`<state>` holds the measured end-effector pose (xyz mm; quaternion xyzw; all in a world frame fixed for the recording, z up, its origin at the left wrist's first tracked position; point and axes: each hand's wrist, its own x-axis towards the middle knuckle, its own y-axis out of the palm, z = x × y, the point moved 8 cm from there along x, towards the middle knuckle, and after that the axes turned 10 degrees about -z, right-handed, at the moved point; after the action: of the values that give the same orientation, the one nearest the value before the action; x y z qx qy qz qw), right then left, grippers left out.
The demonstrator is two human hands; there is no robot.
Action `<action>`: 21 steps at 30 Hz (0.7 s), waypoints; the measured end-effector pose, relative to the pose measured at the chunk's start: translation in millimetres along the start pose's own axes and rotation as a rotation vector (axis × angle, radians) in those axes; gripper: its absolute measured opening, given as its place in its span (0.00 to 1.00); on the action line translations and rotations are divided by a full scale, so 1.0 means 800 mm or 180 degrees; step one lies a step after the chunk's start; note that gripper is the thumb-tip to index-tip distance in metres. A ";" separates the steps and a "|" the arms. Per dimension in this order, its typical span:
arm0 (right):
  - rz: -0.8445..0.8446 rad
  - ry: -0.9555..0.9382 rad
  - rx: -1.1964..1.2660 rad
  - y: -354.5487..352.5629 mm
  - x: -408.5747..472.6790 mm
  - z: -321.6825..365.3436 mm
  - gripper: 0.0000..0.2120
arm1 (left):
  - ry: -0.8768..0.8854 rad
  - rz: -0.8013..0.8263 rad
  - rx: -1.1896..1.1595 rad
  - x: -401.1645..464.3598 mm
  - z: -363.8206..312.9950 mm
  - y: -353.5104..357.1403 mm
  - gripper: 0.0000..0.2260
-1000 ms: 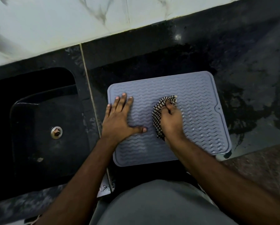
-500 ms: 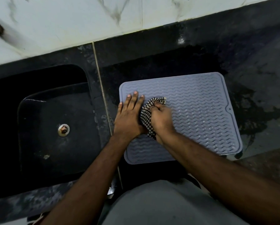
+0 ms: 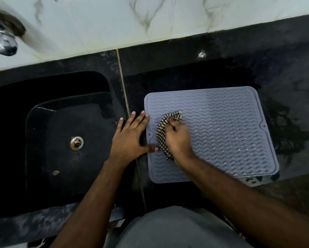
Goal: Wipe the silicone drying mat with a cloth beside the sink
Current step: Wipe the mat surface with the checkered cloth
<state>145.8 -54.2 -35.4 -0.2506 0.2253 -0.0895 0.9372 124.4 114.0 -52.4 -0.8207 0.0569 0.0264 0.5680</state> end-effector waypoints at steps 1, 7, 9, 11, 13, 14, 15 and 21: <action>0.0023 -0.0159 -0.0218 0.009 -0.004 0.006 0.18 | 0.0014 -0.0022 0.0052 0.002 0.000 -0.002 0.54; 0.0238 -0.0600 -0.1029 0.049 -0.022 0.039 0.17 | 0.0040 -0.0057 0.0142 -0.004 0.001 -0.005 0.49; 0.0275 -0.0702 -0.1185 0.053 -0.023 0.042 0.16 | 0.0007 -0.0053 0.0118 -0.005 0.004 -0.004 0.49; 0.0327 -0.0789 -0.1283 0.053 -0.020 0.044 0.16 | -0.0009 -0.0031 0.0131 -0.004 0.006 -0.002 0.50; 0.0441 -0.0836 -0.1373 0.052 -0.017 0.043 0.18 | -0.0023 -0.0034 0.0127 -0.003 0.008 -0.001 0.52; 0.0565 -0.0862 -0.1394 0.052 -0.018 0.042 0.19 | -0.0035 -0.0069 0.0090 -0.001 0.008 -0.002 0.52; 0.0712 -0.0920 -0.1423 0.054 -0.018 0.041 0.19 | -0.0062 -0.0102 0.0025 -0.001 0.008 -0.002 0.53; 0.1031 -0.1185 -0.2038 0.043 -0.010 0.032 0.19 | -0.0161 -0.0009 -0.0012 0.002 0.005 -0.006 0.58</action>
<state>152.8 -11.7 -30.1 -0.5031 0.1048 0.1811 0.8385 126.8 119.0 -49.3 -0.8209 0.0413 0.0464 0.5677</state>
